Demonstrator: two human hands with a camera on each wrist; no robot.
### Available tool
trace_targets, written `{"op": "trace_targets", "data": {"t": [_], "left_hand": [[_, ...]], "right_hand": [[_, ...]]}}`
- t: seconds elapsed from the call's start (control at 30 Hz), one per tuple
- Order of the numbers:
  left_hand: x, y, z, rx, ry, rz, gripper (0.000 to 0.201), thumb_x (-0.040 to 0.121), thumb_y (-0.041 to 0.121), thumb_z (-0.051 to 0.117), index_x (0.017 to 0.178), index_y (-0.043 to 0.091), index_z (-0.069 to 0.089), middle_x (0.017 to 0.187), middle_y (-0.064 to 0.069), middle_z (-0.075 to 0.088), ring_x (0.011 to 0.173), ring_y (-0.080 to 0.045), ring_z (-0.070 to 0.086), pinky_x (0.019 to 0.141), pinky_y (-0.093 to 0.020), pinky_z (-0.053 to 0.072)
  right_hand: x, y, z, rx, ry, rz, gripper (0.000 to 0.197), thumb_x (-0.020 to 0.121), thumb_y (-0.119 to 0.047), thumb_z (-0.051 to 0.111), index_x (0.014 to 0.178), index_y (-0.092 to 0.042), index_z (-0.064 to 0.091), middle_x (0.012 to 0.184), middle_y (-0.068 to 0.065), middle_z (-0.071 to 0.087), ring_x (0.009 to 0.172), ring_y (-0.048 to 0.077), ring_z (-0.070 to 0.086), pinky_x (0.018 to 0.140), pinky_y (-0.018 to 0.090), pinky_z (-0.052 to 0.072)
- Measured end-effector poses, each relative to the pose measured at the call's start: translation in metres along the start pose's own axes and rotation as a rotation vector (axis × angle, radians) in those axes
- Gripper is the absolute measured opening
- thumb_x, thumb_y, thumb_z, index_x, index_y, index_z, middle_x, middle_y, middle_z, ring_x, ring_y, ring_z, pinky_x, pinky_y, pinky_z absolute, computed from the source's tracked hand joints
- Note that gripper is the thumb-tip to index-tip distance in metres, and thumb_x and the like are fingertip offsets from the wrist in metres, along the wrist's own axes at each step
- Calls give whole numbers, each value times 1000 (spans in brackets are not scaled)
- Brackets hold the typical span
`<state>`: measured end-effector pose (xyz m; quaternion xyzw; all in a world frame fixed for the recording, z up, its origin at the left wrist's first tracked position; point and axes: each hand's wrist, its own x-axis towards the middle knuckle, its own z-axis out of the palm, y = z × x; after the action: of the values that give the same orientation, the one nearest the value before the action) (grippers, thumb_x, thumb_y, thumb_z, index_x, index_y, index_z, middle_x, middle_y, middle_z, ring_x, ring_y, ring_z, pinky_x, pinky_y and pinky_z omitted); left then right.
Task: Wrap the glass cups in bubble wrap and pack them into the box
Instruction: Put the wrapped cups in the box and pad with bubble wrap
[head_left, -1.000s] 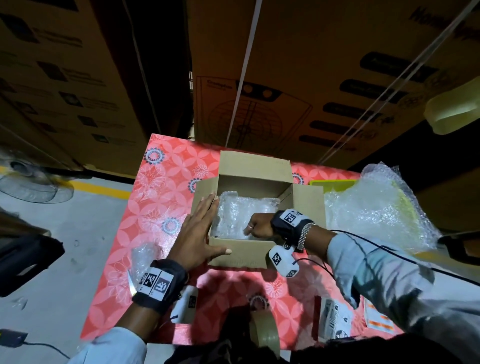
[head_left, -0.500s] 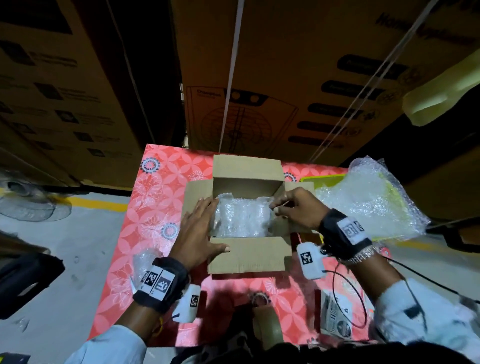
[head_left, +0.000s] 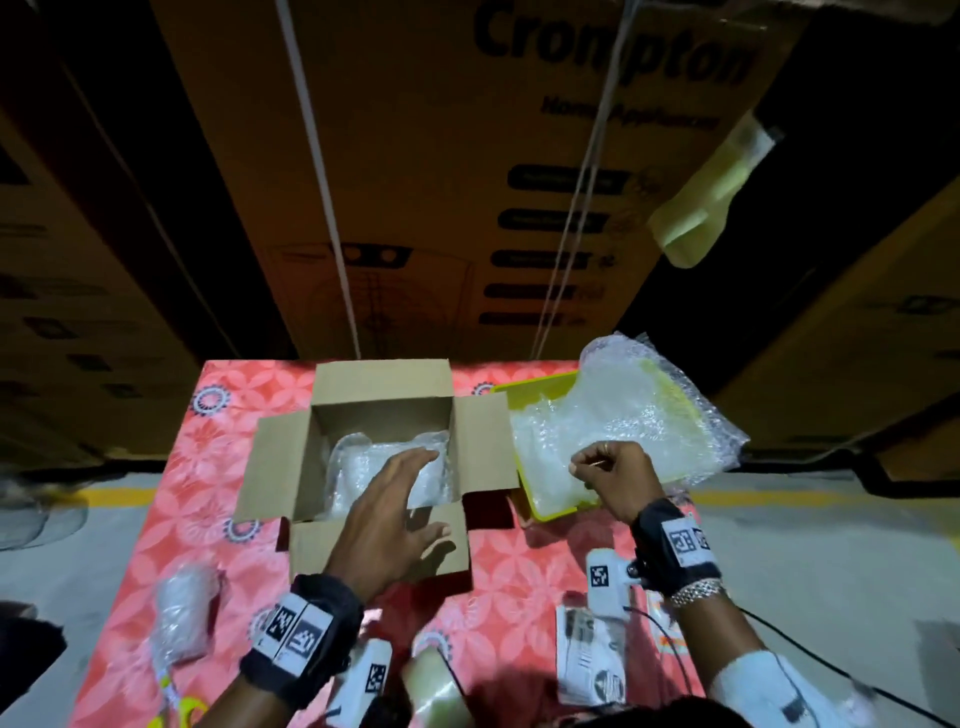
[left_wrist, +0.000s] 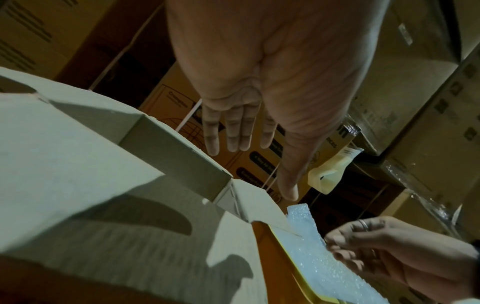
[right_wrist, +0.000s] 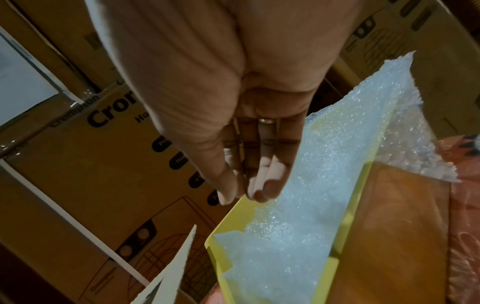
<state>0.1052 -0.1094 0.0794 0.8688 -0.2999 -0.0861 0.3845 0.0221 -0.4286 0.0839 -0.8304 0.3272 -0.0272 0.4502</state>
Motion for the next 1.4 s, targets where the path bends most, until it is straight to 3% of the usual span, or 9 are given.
{"op": "trace_targets", "data": {"t": [0.23,0.37,0.5,0.6,0.7,0.83,1.0,1.2,1.4], "left_hand": [[4,42,39,10,-30,-22,78,79,24,89,144,32,47,144,17,46,130,1,44,106,-24,41],[-4,50,47,52,-13,-41,75,80,26,88,143,30,49,142,16,47,129,2,46,103,-22,43],[-7,57,46,53,25,-67,69,83,26,86,142,31,50,140,17,48,127,-3,51,102,-30,49],[2,63,48,23,43,-74,64,86,31,84,141,32,51,138,18,49,126,-1,51,104,-34,51],[20,78,52,-52,42,-116,59,87,48,78,139,37,52,136,21,51,125,5,50,104,-31,50],[47,109,59,-311,-60,-148,75,75,70,77,139,40,52,137,20,56,125,4,54,102,-32,53],[68,132,66,-527,-120,-145,69,72,65,82,131,38,58,123,14,66,112,-6,66,95,-38,58],[74,112,50,-514,54,-140,10,91,23,79,97,26,71,95,6,74,78,-15,72,71,-42,61],[59,97,22,-637,70,-167,9,96,19,73,87,19,70,88,1,75,87,-26,74,77,-38,60]], "right_hand": [[49,0,34,-130,-128,-38,24,77,-36,87,86,-19,74,89,-7,72,83,15,67,81,30,54],[60,0,46,-242,-120,-32,11,83,-24,72,77,-15,70,83,-1,72,82,26,69,77,35,57],[60,6,23,56,-16,-4,16,82,-24,72,70,-15,64,75,-1,69,74,23,64,74,31,50],[54,8,0,457,-21,32,25,83,-17,68,61,-16,57,75,10,72,77,29,70,82,50,61],[41,-1,-22,784,-52,110,25,92,2,51,69,-7,51,89,23,75,88,37,74,78,42,63],[17,-17,-41,869,-89,69,28,92,7,48,67,-7,49,87,16,77,80,31,75,71,36,62],[-10,-34,-38,760,-124,-101,20,92,7,59,74,1,56,84,22,67,78,29,68,70,34,60],[-23,-51,-22,752,-109,-139,18,89,14,58,74,14,49,76,22,50,74,28,56,69,32,59],[-43,-78,-1,748,-100,-193,22,86,20,58,71,3,55,67,15,45,55,17,48,57,22,51]]}}
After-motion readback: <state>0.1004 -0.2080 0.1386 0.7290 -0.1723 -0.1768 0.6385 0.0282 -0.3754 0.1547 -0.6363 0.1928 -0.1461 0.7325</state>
